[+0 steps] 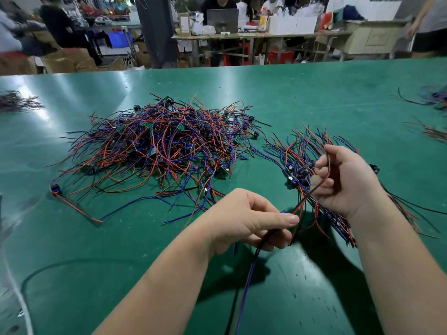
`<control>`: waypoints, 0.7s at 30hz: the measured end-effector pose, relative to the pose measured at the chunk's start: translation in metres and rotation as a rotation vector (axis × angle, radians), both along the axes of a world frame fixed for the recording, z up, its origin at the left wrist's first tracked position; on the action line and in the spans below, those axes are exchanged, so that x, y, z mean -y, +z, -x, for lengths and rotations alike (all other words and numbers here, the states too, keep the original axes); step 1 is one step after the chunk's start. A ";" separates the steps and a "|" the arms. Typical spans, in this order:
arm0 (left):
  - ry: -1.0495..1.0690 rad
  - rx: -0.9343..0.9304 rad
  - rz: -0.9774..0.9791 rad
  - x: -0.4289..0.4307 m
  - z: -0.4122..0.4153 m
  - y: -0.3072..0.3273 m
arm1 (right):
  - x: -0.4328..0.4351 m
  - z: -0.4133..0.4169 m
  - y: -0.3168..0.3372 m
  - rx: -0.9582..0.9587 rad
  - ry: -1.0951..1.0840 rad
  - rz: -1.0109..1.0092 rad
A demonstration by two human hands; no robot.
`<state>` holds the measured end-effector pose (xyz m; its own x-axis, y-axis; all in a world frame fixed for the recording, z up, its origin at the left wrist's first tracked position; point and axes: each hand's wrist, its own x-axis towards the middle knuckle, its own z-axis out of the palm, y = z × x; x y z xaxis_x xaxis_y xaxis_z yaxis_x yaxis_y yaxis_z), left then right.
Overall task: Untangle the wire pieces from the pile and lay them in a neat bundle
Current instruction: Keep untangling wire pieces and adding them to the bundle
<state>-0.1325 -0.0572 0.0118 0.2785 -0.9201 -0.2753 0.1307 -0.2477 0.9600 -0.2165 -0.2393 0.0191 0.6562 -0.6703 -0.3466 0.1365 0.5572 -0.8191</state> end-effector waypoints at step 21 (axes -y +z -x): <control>0.474 0.172 0.227 0.014 -0.004 -0.007 | -0.052 -0.019 -0.018 0.013 0.091 0.880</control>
